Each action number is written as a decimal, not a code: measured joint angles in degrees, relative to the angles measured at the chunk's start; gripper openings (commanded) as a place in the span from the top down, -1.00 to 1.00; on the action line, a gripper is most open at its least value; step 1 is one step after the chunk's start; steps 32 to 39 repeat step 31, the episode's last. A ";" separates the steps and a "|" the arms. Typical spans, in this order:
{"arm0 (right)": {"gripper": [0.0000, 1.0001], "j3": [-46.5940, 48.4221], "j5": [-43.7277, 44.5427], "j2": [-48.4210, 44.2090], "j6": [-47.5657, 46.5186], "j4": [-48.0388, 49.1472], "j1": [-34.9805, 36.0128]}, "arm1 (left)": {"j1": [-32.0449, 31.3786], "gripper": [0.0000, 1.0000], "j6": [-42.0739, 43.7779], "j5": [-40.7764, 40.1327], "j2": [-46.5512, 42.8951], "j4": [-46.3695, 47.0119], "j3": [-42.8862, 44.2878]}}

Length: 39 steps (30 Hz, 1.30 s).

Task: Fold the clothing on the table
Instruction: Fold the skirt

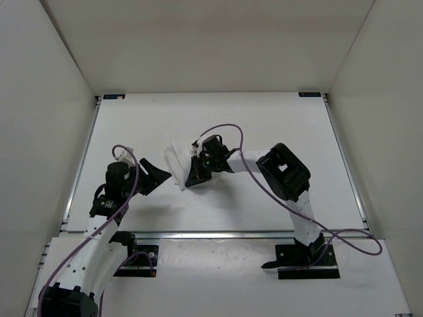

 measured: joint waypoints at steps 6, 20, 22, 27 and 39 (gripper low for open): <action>1.00 5.75 8.13 -3.19 -3.50 -4.02 2.45 | 0.09 -0.39 1.51 -0.83 0.07 -3.74 2.54; 1.00 -7.74 17.92 -48.48 -14.23 -12.22 -18.82 | 0.98 -0.97 15.65 2.01 17.22 -10.38 14.78; 1.00 -10.40 18.97 -47.45 -16.79 -16.26 -21.99 | 0.46 -0.98 18.71 1.60 21.29 -13.81 16.72; 1.00 -16.57 20.72 -44.48 -21.99 -25.92 -27.74 | -0.17 -0.97 24.24 -0.07 25.88 -19.80 18.82; 0.98 -17.27 21.05 -44.44 -24.90 -27.96 -30.27 | -0.48 -0.97 25.16 -0.50 27.15 -20.79 18.03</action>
